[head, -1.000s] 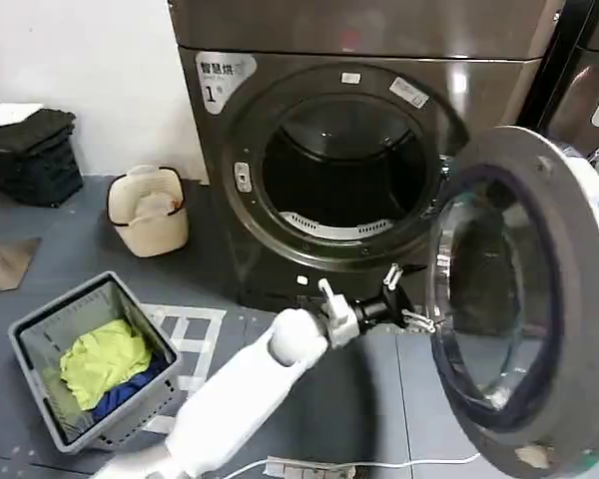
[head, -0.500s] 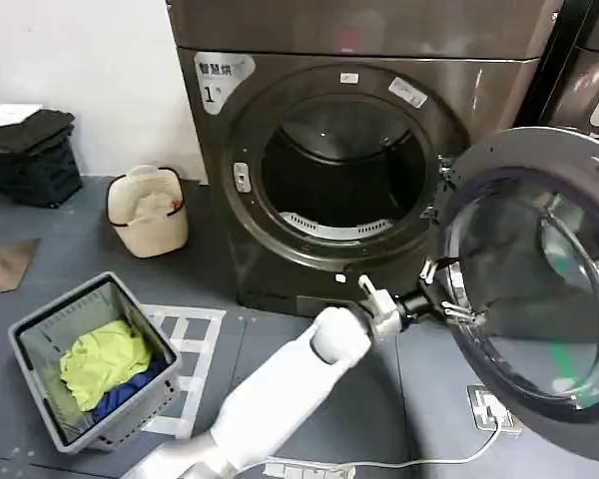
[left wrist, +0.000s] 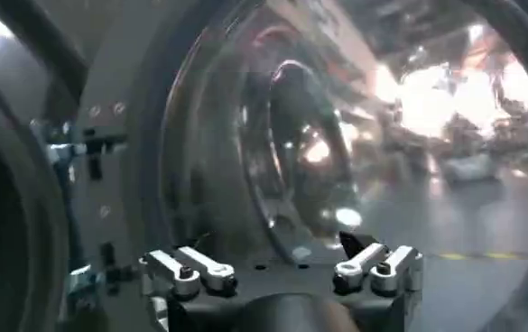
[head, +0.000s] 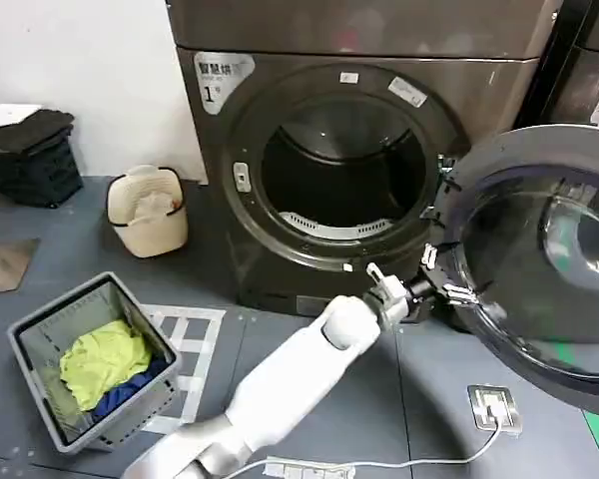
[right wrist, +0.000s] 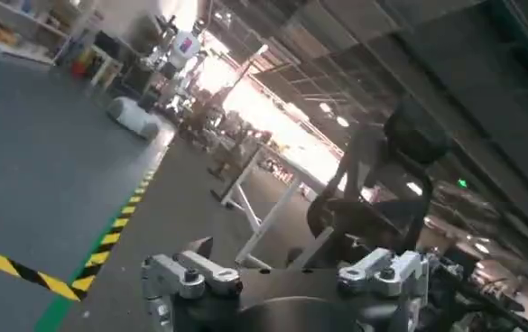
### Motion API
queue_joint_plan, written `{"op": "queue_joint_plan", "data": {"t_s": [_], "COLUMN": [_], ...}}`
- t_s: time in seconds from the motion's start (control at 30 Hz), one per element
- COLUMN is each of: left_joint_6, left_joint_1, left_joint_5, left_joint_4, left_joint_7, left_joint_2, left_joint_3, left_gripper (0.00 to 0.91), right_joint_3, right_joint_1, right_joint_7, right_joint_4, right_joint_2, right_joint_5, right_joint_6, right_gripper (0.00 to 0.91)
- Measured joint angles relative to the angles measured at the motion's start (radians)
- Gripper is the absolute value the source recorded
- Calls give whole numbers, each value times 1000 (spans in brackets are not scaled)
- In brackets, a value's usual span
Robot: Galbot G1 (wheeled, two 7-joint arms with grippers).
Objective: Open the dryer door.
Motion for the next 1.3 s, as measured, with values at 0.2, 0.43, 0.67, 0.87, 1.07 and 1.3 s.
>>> {"op": "queue_joint_plan", "data": {"t_s": [0.2, 0.43, 0.67, 0.87, 1.07, 1.3], "left_joint_6": [4, 16, 50, 119, 198, 262], "left_joint_1": [-7, -2, 32, 90, 172, 280], "left_joint_5": [-6, -38, -46, -107, -168, -217], "left_joint_4": [14, 1, -65, -200, -414, -611], "left_joint_7": [-2, 8, 18, -1, -46, -89], "left_joint_2": [0, 0, 0, 0, 43, 284], "left_joint_3": [0, -1, -1, -20, -74, -186], "left_gripper": [907, 907, 907, 907, 907, 907], "right_joint_3": [1, -2, -3, 3, 22, 30], "right_joint_1": [0, 1, 1, -2, -14, -21], "right_joint_7": [1, -2, -11, -16, -34, -93], "right_joint_4": [25, 35, 23, -9, -67, -145], "right_joint_2": [3, 4, -3, -18, -39, -63], "right_joint_5": [5, 5, 5, -8, -9, 6], "right_joint_6": [-5, -4, 13, 33, 114, 183], "right_gripper": [907, 907, 907, 907, 907, 907]}}
